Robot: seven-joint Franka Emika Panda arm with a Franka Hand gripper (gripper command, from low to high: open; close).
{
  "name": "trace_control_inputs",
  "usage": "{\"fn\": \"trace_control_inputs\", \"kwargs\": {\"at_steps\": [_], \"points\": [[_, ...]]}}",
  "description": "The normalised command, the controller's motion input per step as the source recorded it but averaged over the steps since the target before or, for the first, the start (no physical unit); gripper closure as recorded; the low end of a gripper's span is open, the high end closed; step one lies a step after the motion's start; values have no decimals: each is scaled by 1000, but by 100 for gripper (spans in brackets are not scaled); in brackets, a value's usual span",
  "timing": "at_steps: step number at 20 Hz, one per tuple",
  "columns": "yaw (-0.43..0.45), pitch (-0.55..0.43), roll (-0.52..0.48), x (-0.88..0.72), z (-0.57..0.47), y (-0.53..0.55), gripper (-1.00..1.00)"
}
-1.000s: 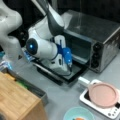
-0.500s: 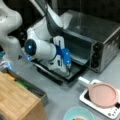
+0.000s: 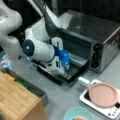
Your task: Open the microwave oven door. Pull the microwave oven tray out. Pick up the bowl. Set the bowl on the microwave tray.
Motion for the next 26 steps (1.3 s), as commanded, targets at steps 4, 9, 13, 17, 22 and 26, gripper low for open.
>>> {"fn": "trace_control_inputs", "kwargs": {"at_steps": [4,9,13,17,22,26], "points": [[186,-46,-142,95,-39,-276,100],[190,-30,-162,120,-32,-244,-100],[184,-15,-132,129,1,-198,-100],[168,4,-89,116,26,-152,-100],[154,7,-88,99,34,-137,-100],[145,19,-123,71,64,-170,-100]]}}
